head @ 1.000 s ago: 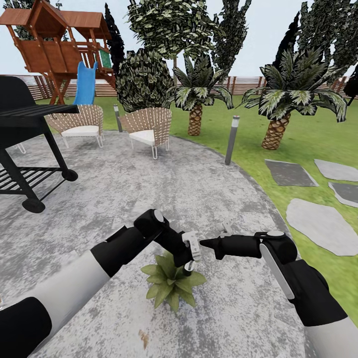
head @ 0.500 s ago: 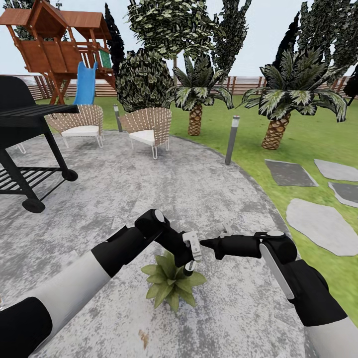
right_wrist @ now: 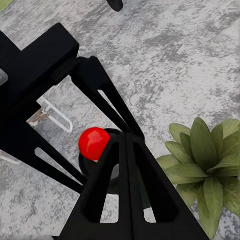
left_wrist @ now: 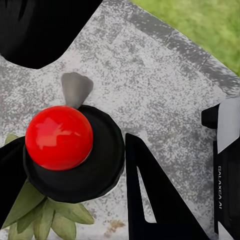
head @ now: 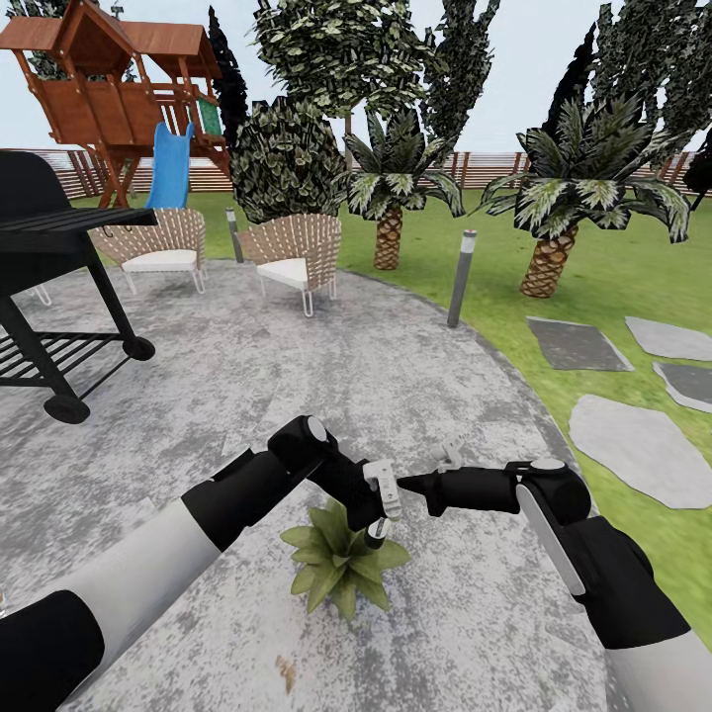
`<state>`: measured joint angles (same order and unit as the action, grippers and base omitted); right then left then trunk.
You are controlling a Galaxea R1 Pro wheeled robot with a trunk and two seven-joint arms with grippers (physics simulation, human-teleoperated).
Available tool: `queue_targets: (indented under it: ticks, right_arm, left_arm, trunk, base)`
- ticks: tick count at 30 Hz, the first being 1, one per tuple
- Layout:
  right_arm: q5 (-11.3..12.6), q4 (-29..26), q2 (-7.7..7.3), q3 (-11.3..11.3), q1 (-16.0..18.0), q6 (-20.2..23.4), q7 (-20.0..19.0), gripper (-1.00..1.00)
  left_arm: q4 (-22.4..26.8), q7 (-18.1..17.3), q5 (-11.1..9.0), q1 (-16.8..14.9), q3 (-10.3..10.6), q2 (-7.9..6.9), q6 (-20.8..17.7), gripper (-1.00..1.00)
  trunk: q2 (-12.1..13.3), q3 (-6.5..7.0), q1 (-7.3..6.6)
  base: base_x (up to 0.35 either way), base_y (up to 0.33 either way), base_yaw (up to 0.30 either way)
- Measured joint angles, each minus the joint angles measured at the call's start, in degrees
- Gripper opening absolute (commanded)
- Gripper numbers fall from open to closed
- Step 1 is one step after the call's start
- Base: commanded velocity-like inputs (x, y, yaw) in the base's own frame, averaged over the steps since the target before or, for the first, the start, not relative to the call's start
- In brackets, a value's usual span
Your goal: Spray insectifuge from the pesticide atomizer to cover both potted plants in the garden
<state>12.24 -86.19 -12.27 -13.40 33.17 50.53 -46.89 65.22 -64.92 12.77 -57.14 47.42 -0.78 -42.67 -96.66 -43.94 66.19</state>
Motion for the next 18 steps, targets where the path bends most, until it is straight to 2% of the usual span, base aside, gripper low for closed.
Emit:
queue_targets:
  ticks: [6, 11, 18]
  right_arm:
    - [0.0, 0.0, 0.0, 0.0, 0.0, 0.0, 0.0, -1.0]
    - [0.0, 0.0, 0.0, 0.0, 0.0, 0.0, 0.0, -1.0]
    - [0.0, 0.0, 0.0, 0.0, 0.0, 0.0, 0.0, -1.0]
  left_arm:
    - [0.0, 0.0, 0.4, 0.0, 0.0, 0.06, 0.0, -1.0]
    - [0.0, 0.1, 0.7, 0.0, 0.1, 1.34, 0.0, -1.0]
    - [0.0, 0.2, 0.7, 0.0, 0.1, 1.54, 0.0, -1.0]
  trunk:
    - [0.0, 0.0, 0.0]
    - [0.0, 0.0, 0.0]
    - [0.0, 0.0, 0.0]
  base:
    - [0.0, 0.0, 0.0]
    - [0.0, 0.0, 0.0]
    - [0.0, 0.0, 0.0]
